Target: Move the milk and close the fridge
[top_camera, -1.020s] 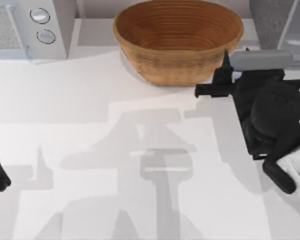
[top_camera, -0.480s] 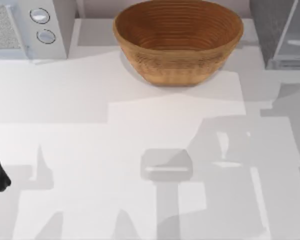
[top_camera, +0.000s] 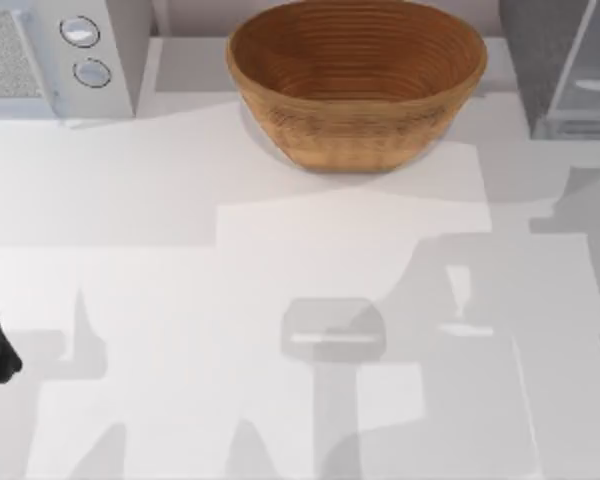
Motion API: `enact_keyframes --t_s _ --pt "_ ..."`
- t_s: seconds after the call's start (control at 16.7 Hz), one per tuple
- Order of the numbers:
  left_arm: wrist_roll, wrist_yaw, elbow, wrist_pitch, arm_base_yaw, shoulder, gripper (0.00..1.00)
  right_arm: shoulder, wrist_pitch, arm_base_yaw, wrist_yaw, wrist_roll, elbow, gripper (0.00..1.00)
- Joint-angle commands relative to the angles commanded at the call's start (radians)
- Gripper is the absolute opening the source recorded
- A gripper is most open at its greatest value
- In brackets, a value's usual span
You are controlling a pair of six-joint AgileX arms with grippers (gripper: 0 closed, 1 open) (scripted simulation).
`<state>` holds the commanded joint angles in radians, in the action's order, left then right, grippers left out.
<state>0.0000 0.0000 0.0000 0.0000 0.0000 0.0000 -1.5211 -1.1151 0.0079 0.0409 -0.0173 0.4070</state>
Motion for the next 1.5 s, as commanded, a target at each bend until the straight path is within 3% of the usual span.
enact_keyframes --t_s 1.08,1.5 --pt "0.0 0.0 0.0 0.0 0.0 0.0 1.0 -0.725 0.104 -0.179 -0.202 0.011 0.799 0.0" --pt "0.0 0.0 0.0 0.0 0.0 0.0 1.0 -0.765 0.121 -0.203 -0.212 0.012 0.839 0.0"
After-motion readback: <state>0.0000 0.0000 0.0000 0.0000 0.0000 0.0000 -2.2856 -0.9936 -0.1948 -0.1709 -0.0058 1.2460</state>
